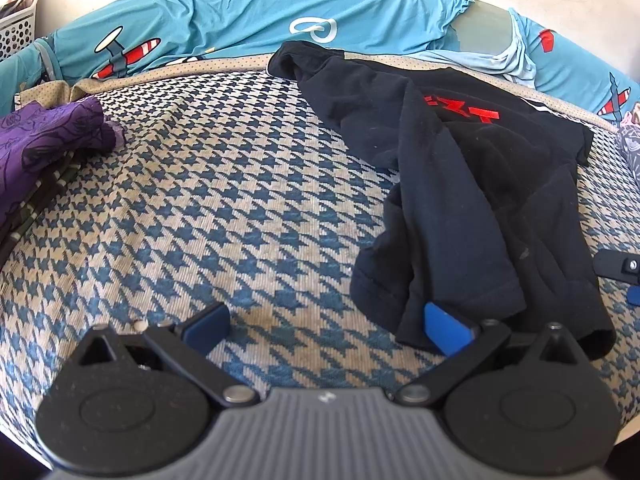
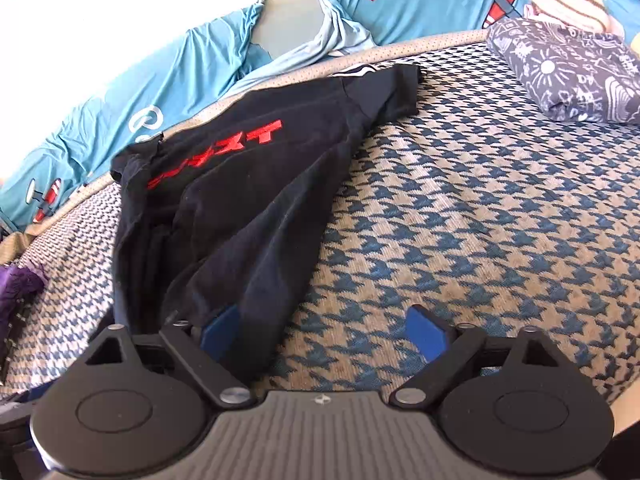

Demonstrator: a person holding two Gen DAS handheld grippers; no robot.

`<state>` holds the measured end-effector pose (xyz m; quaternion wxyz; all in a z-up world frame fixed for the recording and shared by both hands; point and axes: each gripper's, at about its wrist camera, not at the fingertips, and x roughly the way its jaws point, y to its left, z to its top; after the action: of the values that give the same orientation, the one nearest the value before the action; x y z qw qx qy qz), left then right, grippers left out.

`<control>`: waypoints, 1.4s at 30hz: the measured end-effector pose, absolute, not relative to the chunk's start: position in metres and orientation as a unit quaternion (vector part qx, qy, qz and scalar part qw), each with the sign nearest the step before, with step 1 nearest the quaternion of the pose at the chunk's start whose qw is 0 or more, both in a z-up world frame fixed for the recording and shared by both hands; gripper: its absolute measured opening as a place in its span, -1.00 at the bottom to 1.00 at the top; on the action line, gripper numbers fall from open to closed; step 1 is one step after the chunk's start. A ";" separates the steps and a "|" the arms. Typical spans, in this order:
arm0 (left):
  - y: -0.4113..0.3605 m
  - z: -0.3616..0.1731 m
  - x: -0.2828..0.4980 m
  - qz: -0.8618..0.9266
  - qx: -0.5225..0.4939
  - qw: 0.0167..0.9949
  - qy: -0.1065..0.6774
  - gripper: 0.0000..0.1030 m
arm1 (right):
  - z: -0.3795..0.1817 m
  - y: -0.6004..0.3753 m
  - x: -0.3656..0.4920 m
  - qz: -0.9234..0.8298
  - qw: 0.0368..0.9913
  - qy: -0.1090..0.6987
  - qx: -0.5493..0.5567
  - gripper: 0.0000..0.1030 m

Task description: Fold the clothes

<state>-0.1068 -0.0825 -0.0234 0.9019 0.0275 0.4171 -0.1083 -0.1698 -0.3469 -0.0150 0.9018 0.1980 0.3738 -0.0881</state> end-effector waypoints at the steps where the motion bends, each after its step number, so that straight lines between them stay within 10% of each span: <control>1: -0.083 -0.023 -0.108 -0.108 0.028 0.903 0.415 1.00 | -0.015 -0.348 -0.170 -0.081 0.903 0.373 0.200 0.54; 14: -0.089 -0.010 -0.119 -0.122 0.075 0.920 0.364 1.00 | -0.008 -0.325 -0.186 -0.027 0.913 0.363 0.185 0.02; 31: -0.080 -0.008 -0.100 -0.111 0.011 0.921 0.374 1.00 | -0.019 -0.249 -0.189 0.040 0.930 0.364 0.003 0.02; 36: -0.079 -0.009 -0.101 -0.104 0.006 0.921 0.376 1.00 | -0.020 -0.251 -0.190 0.019 0.936 0.351 -0.011 -0.73; 42: -0.080 -0.007 -0.104 -0.106 0.018 0.922 0.371 1.00 | -0.008 -0.267 -0.195 -0.014 0.948 0.319 0.010 -0.91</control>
<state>-0.1042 -0.0804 -0.0074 0.9224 0.0183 0.3711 -0.1056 -0.1947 -0.2672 -0.0076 0.9477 0.0097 0.3187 -0.0138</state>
